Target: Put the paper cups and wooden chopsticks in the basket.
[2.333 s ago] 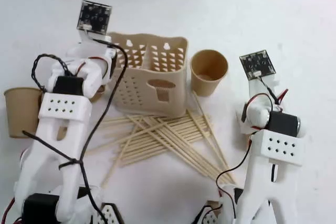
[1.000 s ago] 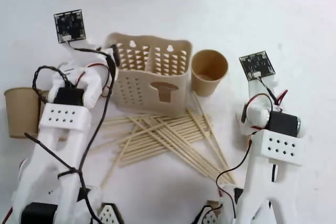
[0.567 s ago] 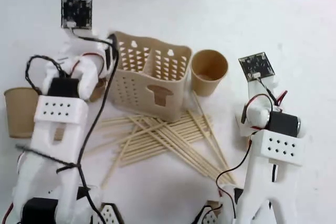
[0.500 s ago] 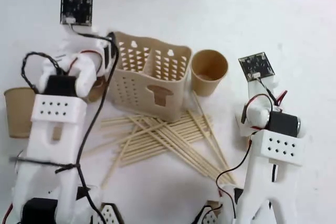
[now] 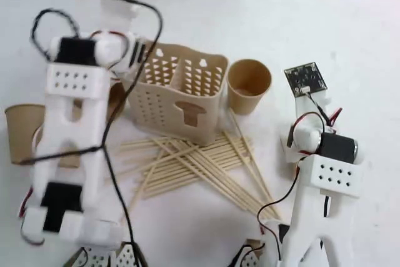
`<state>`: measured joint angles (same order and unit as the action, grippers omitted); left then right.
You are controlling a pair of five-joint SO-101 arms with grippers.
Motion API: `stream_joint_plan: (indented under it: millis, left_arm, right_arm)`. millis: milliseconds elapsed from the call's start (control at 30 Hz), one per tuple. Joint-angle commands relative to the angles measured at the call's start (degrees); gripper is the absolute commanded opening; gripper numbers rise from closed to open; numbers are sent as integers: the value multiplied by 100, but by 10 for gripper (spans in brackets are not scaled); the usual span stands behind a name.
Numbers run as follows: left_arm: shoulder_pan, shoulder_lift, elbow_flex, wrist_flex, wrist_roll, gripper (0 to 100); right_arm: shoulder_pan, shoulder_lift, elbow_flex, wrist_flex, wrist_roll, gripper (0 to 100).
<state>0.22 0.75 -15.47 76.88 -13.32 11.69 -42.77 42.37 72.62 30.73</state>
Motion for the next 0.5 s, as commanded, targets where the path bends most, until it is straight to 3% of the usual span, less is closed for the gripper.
stream_joint_plan:
  millis: [0,167,333,467]
  left_arm:
    - [92,541,-1011,501,-149,158]
    - [101,1297,-1732,941,-369,144]
    - [92,1877,-2259,1002,-510,17]
    - [66,2105,-2558,1002,-396,20]
  right_arm:
    - [-22,-40,-35,13,114,230]
    - [4,-40,-35,31,369,230]
    - [-4,-40,-35,31,369,230]
    - [-13,-40,-35,31,369,230]
